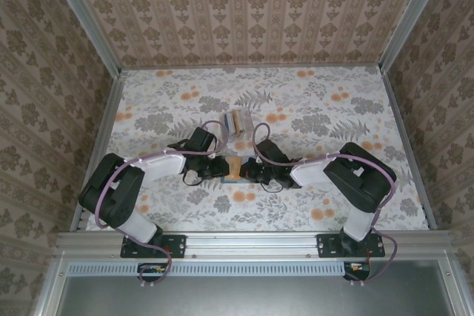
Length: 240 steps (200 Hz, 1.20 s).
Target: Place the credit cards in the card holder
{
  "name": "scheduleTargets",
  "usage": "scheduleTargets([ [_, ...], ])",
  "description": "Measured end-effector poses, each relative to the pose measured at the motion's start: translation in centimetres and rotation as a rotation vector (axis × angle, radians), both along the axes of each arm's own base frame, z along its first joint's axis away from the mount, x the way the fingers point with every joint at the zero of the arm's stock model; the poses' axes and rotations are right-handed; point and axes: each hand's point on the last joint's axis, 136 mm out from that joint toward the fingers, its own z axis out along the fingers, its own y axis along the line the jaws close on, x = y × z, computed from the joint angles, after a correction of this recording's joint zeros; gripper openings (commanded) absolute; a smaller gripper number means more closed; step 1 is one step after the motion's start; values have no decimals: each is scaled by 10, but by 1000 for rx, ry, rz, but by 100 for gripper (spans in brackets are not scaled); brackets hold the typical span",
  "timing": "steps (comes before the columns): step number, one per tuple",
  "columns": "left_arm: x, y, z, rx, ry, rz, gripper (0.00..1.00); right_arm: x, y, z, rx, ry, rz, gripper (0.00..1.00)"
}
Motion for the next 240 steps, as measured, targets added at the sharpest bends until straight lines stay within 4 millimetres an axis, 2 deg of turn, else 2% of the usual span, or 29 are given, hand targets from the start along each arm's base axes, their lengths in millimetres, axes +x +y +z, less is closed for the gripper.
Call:
scheduleTargets([
  [20, 0, 1, 0, 2, 3, 11, 23, 1, 1, 0, -2, 2, 0, 10],
  [51, 0, 0, 3, -5, -2, 15, 25, 0, 1, 2, -23, -4, 18, 25],
  [87, 0, -5, 18, -81, 6, 23, 26, -7, -15, 10, -109, -24, 54, 40],
  [137, 8, 3, 26, -140, 26, 62, 28, -20, -48, 17, -257, -40, 90, 44],
  [173, 8, 4, 24, -137, 31, 60, 28, -25, -68, 27, -337, -73, 92, 47],
  [211, 6, 6, 17, -119, 45, 53, 28, -24, -77, 21, -390, -80, 96, 47],
  [240, 4, 7, 11, -100, 56, 47, 28, -24, -78, 8, -423, -64, 117, 46],
])
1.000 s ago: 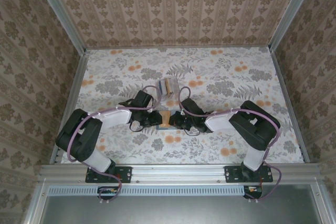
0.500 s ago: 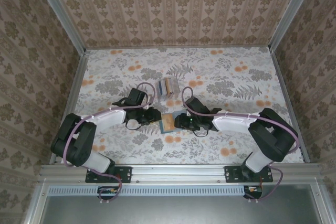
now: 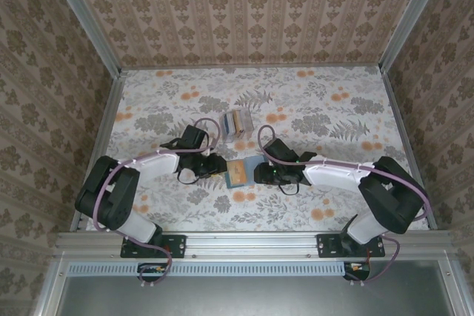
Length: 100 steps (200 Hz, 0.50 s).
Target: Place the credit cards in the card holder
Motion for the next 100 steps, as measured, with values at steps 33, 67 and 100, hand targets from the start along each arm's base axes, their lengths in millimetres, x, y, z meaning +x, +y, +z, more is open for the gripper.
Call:
scheduleTargets([
  [33, 0, 1, -2, 11, -4, -3, 28, 4, 8, -5, -2, 11, 25, 41],
  [67, 0, 2, -5, 23, -3, -1, 27, 6, 10, -4, -3, 3, 45, 36],
  [100, 0, 3, -11, 35, 11, -1, 27, 7, 12, -2, -8, -2, 57, 35],
])
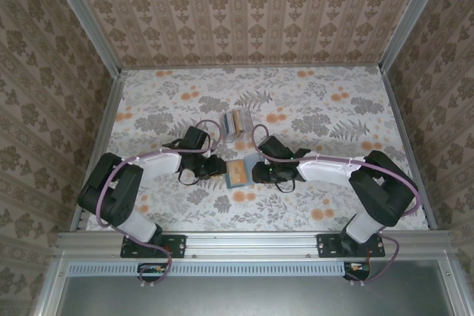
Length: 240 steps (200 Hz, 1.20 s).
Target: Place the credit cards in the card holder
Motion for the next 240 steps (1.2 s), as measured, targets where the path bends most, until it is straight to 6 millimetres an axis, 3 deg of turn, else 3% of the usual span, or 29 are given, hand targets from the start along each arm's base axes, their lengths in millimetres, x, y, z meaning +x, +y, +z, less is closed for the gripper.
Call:
scheduleTargets([
  [47, 4, -2, 2, -2, -8, -5, 27, 1, 0, 3, -7, -7, 12, 35],
  [93, 4, -3, 3, -3, -11, -7, 28, 2, 2, 6, -3, -21, 32, 24],
  [164, 10, 12, 14, 9, -31, 26, 28, 7, 32, 26, 144, -59, 100, 16],
  [183, 12, 16, 16, 9, -36, 31, 29, 6, 43, 33, 196, -67, 129, 16],
  [198, 13, 17, 17, 10, -39, 28, 30, 5, 54, 35, 236, -62, 157, 24],
  [240, 15, 14, 21, 0, -45, 17, 30, -4, 78, 26, 301, -22, 224, 32],
])
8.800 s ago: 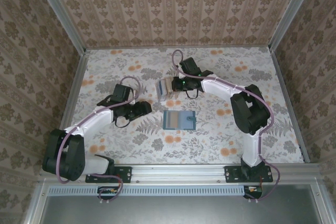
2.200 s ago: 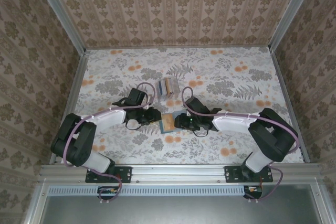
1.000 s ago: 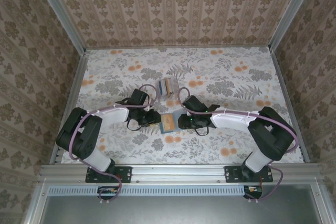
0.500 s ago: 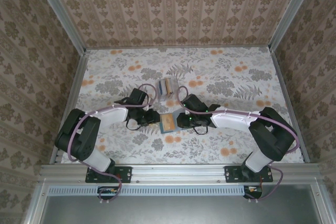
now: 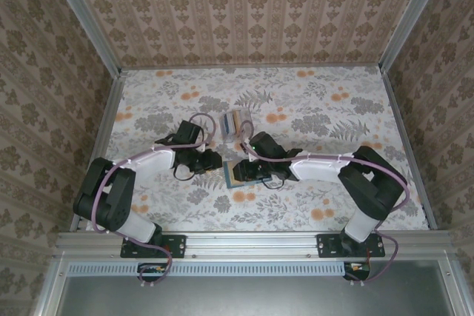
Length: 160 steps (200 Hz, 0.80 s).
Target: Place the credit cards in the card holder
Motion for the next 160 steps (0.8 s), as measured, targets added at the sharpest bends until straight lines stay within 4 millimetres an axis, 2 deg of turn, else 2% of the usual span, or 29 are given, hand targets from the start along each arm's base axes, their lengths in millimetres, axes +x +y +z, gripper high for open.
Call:
scheduleTargets([
  [30, -2, -2, 1, -12, 6, -7, 30, 0, 7, -1, 33, 14, 2, 41],
  [62, -1, -2, 1, -13, 6, -6, 32, 14, 12, 14, 130, 4, -23, 43],
  [126, 0, 0, 1, -10, 4, 1, 39, 60, -7, 41, 114, -86, -135, 43],
  [142, 0, 0, 2, -11, 1, 1, 39, 64, -11, 43, 92, -101, -157, 42],
  [160, 1, -1, 4, -15, -7, 0, 39, 60, -12, 37, 83, -87, -161, 41],
])
